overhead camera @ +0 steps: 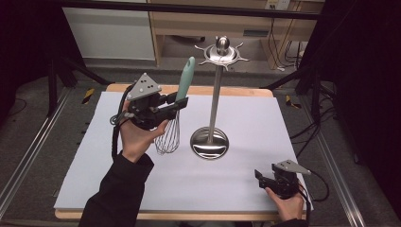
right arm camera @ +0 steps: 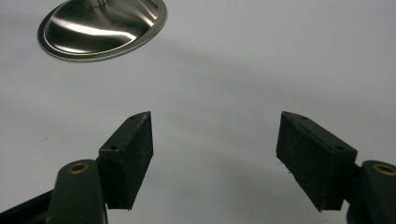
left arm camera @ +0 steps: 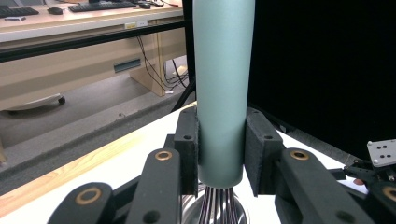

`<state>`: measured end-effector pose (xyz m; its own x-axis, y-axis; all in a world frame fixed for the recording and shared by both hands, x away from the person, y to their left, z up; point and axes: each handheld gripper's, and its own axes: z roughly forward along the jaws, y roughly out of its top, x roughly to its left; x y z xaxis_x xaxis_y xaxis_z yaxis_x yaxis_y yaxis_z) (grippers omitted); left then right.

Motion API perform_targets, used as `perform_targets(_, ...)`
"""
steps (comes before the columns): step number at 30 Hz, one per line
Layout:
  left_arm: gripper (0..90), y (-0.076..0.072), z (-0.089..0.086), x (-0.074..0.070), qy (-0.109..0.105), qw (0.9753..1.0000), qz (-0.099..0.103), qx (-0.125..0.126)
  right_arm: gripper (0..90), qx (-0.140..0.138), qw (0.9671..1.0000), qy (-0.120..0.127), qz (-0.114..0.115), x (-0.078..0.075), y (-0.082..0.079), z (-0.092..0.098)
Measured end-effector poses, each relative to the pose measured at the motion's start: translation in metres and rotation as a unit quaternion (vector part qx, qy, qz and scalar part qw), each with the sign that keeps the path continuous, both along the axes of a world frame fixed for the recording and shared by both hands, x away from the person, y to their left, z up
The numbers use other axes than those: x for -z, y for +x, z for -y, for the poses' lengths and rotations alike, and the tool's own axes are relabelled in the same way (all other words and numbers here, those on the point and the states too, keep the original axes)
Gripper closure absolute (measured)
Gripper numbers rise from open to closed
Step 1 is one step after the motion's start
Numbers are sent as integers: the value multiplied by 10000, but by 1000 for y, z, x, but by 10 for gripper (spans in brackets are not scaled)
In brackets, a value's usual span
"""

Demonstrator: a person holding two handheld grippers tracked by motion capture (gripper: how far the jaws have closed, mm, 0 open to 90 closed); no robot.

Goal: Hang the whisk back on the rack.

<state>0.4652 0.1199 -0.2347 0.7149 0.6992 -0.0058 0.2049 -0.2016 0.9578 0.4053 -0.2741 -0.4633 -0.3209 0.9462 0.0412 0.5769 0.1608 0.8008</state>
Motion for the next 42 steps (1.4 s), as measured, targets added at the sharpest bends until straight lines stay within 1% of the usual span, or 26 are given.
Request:
perform_targets(3,688,2,2,0,50,10000,-17,-6,275,2,10000,-1,10,0,0,0)
perform_targets(5,688,3,3,0,52,10000,-32,-8,275,1,10000,-27,30,0,0,0)
perform_targets(27,688,13,16,1,184,9997,-133,-18,275,16,10000,-4,17,0,0,1)
perform_targets(32,687,16,20,2,266,9995,-138,-21,275,21,10000,12,7,0,0,1)
perform_targets(42,688,21,27,3,254,9995,-184,-16,275,5,10000,3,15,0,0,1)
